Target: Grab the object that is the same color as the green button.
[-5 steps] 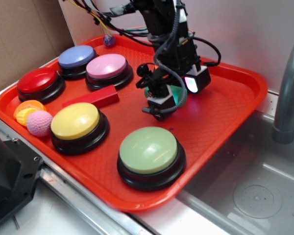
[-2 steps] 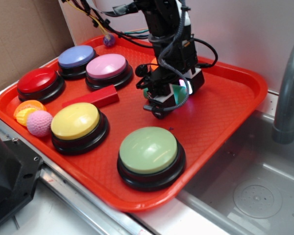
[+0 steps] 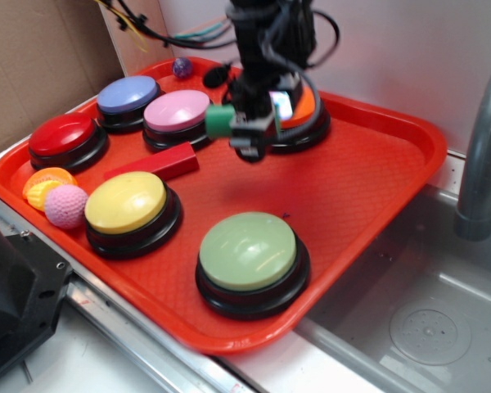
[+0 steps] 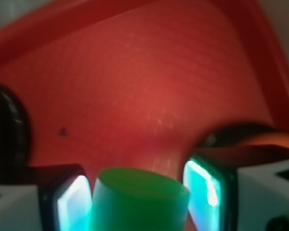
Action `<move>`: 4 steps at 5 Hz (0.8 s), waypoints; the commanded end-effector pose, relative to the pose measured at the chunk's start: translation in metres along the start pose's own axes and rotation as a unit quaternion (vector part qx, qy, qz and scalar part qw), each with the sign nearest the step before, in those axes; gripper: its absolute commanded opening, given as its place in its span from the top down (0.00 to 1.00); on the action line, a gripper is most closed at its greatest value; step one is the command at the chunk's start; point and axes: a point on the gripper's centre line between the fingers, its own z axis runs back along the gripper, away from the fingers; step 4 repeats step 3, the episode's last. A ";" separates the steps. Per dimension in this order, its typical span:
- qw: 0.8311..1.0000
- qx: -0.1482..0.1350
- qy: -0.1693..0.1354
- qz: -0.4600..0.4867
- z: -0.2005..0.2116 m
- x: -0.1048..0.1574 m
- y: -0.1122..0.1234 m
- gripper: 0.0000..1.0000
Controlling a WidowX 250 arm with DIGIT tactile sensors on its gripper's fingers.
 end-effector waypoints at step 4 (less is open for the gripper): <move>0.876 0.046 0.026 0.479 0.079 -0.038 -0.003 1.00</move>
